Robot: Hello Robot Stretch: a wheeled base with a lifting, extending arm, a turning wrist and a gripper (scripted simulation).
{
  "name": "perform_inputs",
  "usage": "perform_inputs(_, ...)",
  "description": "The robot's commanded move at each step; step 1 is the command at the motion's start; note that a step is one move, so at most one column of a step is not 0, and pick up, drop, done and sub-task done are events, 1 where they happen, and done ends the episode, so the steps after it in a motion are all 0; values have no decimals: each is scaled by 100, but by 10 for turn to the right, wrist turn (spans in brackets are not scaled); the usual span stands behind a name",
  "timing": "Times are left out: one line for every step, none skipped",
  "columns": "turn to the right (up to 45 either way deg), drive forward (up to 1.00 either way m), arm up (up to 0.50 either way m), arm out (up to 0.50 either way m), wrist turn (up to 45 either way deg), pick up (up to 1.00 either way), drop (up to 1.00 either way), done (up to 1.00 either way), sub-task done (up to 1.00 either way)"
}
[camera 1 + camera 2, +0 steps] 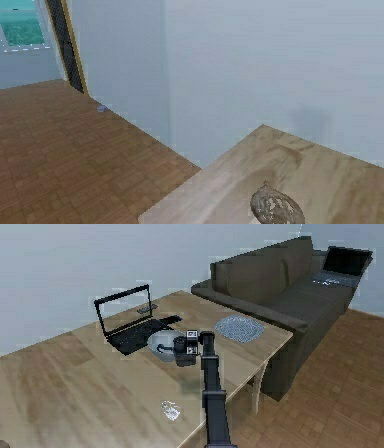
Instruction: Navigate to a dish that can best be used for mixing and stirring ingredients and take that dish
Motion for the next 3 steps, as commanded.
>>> perform_inputs(0, 0, 0, 0, 0, 100, 0, 0, 0)
perform_inputs(0, 0, 10, 0, 0, 0, 0, 0, 0)
perform_inputs(0, 0, 0, 0, 0, 0, 0, 100, 0)
